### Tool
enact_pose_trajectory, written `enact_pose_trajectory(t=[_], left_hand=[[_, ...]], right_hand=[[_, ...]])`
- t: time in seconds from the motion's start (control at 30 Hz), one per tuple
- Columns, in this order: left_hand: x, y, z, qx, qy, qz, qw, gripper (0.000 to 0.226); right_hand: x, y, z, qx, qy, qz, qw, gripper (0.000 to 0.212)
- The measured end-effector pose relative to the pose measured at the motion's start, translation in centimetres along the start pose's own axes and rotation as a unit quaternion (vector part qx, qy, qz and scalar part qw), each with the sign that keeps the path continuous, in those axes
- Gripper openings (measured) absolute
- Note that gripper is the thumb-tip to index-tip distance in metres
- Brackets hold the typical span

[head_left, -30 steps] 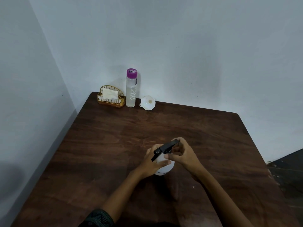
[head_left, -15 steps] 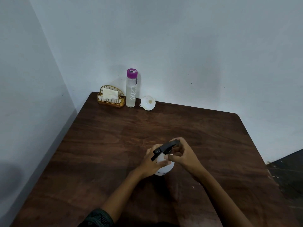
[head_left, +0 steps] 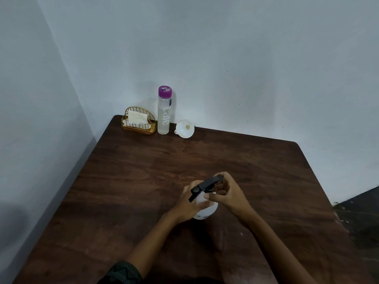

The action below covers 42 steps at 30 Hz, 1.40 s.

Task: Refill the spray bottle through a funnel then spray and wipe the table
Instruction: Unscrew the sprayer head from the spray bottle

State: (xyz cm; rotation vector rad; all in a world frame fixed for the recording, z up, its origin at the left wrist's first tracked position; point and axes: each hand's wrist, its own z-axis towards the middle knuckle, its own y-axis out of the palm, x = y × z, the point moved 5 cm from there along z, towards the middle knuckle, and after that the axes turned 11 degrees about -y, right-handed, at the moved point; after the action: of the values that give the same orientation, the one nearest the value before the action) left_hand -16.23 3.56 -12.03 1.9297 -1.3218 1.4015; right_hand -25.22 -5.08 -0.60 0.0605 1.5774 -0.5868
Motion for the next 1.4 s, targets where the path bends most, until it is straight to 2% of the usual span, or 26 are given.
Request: enact_pose_trajectory(t=[0.1,0.23,0.4,0.6,0.73,0.87,1.03,1.13,1.2,1.3,1.4], left_hand=[[-0.2,-0.1,-0.1,-0.001,-0.024,-0.016,1.000,0.060],[-0.2,-0.1,0.2,0.011,0.005,-0.006,1.000,0.067],[-0.6,0.2,0.7,-0.003,-0.007,-0.001,1.000,0.075],[-0.8,0.1,0.9,0.010,-0.008,-0.008,1.000,0.076],[-0.4,0.0,0.5,0.017,-0.011,-0.004,1.000,0.072],[-0.2,0.1,0.2,-0.007,-0.011,0.006,1.000,0.071],[0.0,0.0,0.1,0.005,-0.017,-0.002,1.000,0.069],[0.3,-0.3,-0.4,0.010,-0.021,0.001,1.000,0.060],[0.4,-0.3,-0.4,0.011,-0.016,0.002,1.000,0.063],[0.3,-0.1,-0.4,0.004,-0.009,0.006,1.000,0.073],[0.3,0.0,-0.4,0.004,-0.016,0.011,1.000,0.073]], right_hand=[[-0.2,-0.1,0.0,-0.020,-0.009,-0.005,1.000,0.027],[-0.1,-0.4,-0.4,-0.047,0.009,0.017,0.999,0.030],[-0.2,-0.1,-0.4,0.001,0.012,0.006,1.000,0.042],[-0.3,-0.2,-0.1,-0.022,-0.008,-0.004,1.000,0.025],[0.0,-0.5,-0.3,-0.040,-0.001,0.010,0.999,0.030],[-0.2,-0.4,-0.2,-0.014,0.012,0.003,1.000,0.045],[-0.4,-0.3,0.0,-0.021,-0.012,-0.006,1.000,0.026],[-0.4,-0.7,-0.2,-0.049,-0.003,0.007,0.999,0.028],[-0.3,-0.8,-0.2,-0.057,0.003,0.005,0.998,0.031],[-0.2,-0.4,-0.2,-0.033,0.011,-0.003,0.999,0.045],[-0.3,0.0,0.2,0.010,-0.008,-0.009,1.000,0.043]])
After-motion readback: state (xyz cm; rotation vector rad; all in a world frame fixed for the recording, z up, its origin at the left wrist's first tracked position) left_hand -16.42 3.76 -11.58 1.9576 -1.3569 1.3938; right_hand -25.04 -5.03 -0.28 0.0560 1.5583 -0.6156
